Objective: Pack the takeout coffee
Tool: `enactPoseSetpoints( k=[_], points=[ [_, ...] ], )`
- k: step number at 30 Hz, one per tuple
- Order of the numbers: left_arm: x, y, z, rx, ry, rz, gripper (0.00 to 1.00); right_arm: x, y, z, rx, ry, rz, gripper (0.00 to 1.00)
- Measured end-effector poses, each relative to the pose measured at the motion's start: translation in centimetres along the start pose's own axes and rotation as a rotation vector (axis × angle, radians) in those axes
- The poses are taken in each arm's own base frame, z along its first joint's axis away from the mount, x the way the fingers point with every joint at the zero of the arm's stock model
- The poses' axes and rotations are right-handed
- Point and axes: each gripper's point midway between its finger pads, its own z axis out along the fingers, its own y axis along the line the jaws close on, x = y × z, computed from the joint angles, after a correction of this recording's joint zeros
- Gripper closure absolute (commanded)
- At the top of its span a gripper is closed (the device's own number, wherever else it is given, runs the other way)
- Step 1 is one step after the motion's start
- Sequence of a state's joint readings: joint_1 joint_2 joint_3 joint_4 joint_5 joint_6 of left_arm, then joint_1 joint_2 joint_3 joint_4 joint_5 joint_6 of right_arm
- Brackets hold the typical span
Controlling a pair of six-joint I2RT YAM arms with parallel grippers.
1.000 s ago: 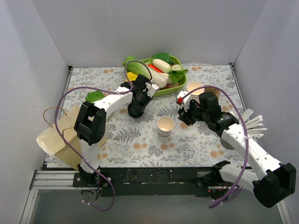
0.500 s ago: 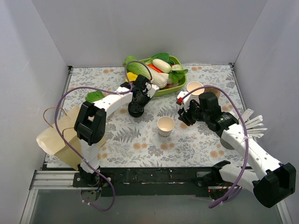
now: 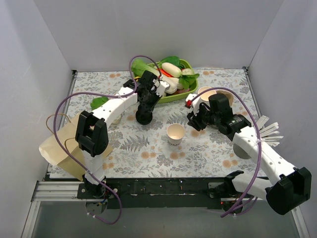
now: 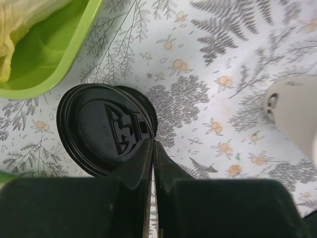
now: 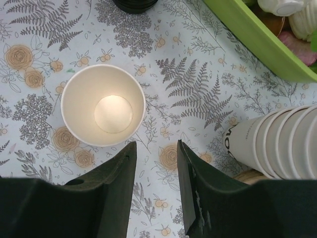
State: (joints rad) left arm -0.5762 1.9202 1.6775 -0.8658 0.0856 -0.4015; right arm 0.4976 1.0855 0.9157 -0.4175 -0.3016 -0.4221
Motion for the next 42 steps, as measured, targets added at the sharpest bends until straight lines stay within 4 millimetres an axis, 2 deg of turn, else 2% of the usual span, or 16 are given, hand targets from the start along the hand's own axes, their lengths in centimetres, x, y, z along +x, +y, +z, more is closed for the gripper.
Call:
enactPoseSetpoints(
  k=[6,11,13,16,19,23,27,30,35,42],
  points=[
    [-4.4,-2.5,-4.0,0.136,-0.145,-0.048,1.00,-1.9,-0.6,-0.4,-0.007,-0.002,-0.018,0.55],
    [-7.9,-6.6,-9.5,0.351,-0.349,-0.087,1.00,-4.4,-1.9,-1.5,0.022,-0.011,-0.023,0.55],
    [-8.3,-8.3,-11.7,0.432,-0.429,-0.092,1.00,-5.0,-2.7,-2.3,0.046,-0.030,0.003,0.54],
    [-8.3,-10.7,-14.8,0.560,-0.547,-0.066,1.00,-4.8,-4.2,-3.5,0.077,-0.056,0.086,0.54],
    [-8.5,-12.5,-16.5,0.676,-0.624,-0.038,1.00,-4.7,-5.1,-4.5,0.097,-0.081,0.174,0.53],
    [-7.7,-14.9,-16.5,0.863,-0.626,-0.078,1.00,-5.1,-4.8,-5.1,0.070,-0.117,0.255,0.50],
    [-5.8,-16.7,-15.2,1.011,-0.562,-0.144,1.00,-4.5,-4.3,-5.8,0.066,-0.146,0.289,0.32],
    [-4.5,-17.9,-14.1,1.088,-0.507,-0.191,1.00,-3.3,-3.3,-6.0,0.059,-0.143,0.306,0.23],
    [-3.6,-19.3,-12.9,1.156,-0.453,-0.246,1.00,-1.4,-1.4,-5.6,0.012,-0.129,0.340,0.18],
    [-4.2,-19.3,-12.1,1.192,-0.452,-0.293,1.00,1.0,0.5,-3.7,-0.086,-0.093,0.401,0.17]
  ],
)
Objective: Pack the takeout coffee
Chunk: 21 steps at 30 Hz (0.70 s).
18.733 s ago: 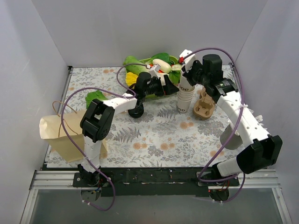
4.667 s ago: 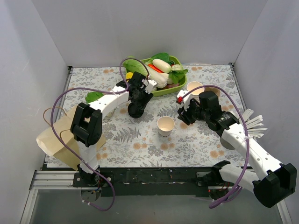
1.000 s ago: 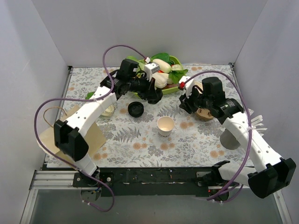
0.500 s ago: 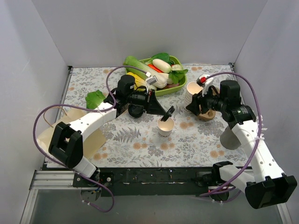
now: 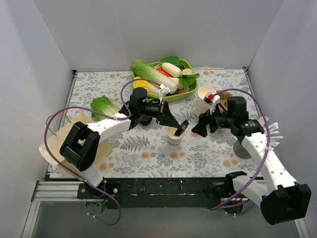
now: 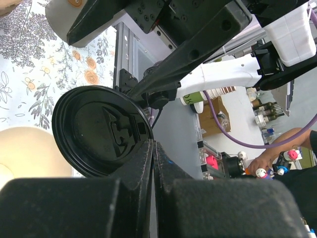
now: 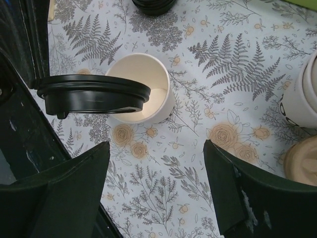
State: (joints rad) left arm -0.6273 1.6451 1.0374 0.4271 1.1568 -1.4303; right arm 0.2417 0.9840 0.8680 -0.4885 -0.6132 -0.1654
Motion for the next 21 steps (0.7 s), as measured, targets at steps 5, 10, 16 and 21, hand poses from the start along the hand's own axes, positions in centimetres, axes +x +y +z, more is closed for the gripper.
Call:
enactPoseSetpoints(
  k=[5,10,16,21],
  points=[
    [0.1,0.8,0.1,0.010,-0.008,-0.044,1.00,0.6,-0.1,1.3,-0.059,0.021,-0.007,0.18],
    [0.4,1.9,0.3,0.021,-0.016,-0.101,1.00,0.9,-0.2,2.3,-0.112,0.033,-0.025,0.19],
    [0.2,3.5,0.3,0.024,-0.030,-0.164,1.00,1.1,-0.1,3.0,-0.154,0.036,-0.037,0.19],
    [-0.2,3.9,0.0,0.024,-0.046,-0.197,1.00,0.9,0.0,3.7,-0.179,0.029,-0.045,0.18]
  ],
)
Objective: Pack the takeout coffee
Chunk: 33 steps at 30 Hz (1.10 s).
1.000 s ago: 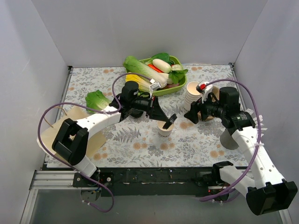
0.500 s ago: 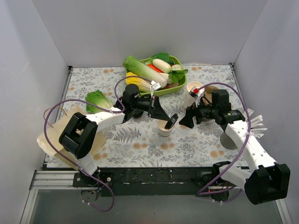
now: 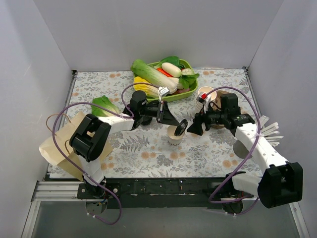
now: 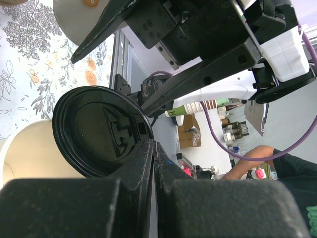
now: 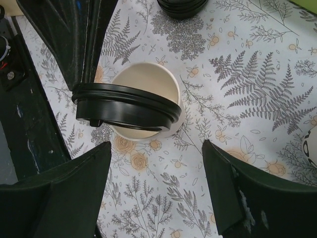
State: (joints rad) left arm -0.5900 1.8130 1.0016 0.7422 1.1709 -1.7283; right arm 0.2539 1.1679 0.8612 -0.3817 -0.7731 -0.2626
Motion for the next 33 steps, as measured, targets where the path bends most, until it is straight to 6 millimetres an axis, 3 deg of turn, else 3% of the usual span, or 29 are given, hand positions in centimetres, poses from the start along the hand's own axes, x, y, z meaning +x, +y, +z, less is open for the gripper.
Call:
enactPoseSetpoints(
  k=[8,20,24,25,28,33],
  points=[
    [-0.1,0.1,-0.7,0.004,-0.023,-0.036,1.00,-0.2,0.5,1.0,-0.029,0.002,-0.025,0.18],
    [0.1,2.1,-1.5,0.001,-0.050,-0.128,0.99,0.3,0.3,2.4,-0.038,0.037,-0.026,0.19],
    [0.0,2.1,-1.8,0.003,-0.060,-0.131,0.83,-0.2,0.1,2.6,-0.028,0.029,-0.043,0.19],
    [-0.1,2.1,-1.9,0.003,-0.062,-0.131,0.73,-0.3,0.1,2.6,-0.028,0.029,-0.047,0.19],
    [-0.2,2.0,-1.9,0.007,-0.066,-0.127,0.63,-0.7,0.1,2.7,-0.024,0.027,-0.056,0.20],
    [-0.3,2.0,-2.0,0.009,-0.067,-0.124,0.58,-0.8,0.1,3.2,-0.025,0.035,-0.064,0.20]
  ],
)
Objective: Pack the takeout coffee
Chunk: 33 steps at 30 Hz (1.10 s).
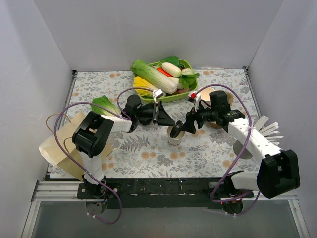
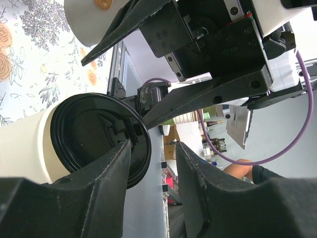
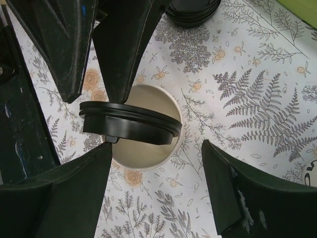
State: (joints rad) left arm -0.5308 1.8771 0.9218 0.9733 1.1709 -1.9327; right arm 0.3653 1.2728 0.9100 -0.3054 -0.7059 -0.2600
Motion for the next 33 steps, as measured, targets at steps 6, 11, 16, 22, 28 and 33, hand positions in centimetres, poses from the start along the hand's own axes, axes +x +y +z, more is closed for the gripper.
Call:
enactPoseSetpoints(
  k=[6,11,16,22,28,33],
  points=[
    [0.3,0.6,-0.3,-0.013,-0.005,-0.005,0.55,0.1,0.0,0.5,0.000,0.014,-0.003,0.21],
    [-0.2,1.3,-0.7,-0.059,-0.039,0.001,0.52,0.0,-0.1,0.8,0.005,0.017,-0.010,0.22],
    [-1.1,2.1,-1.4,-0.131,-0.088,0.033,0.50,-0.5,-0.3,1.0,0.015,0.014,-0.018,0.22],
    [-1.4,3.4,-1.7,-0.192,-0.108,0.043,0.49,-0.8,-0.4,1.2,0.024,0.014,-0.012,0.22],
    [-1.4,4.2,-1.8,-0.223,-0.115,0.046,0.49,-0.8,-0.5,1.3,0.036,0.017,-0.012,0.22],
    [-1.6,4.7,-1.9,-0.252,-0.119,0.052,0.49,-0.6,-0.5,1.6,0.034,0.024,-0.011,0.22]
  ],
)
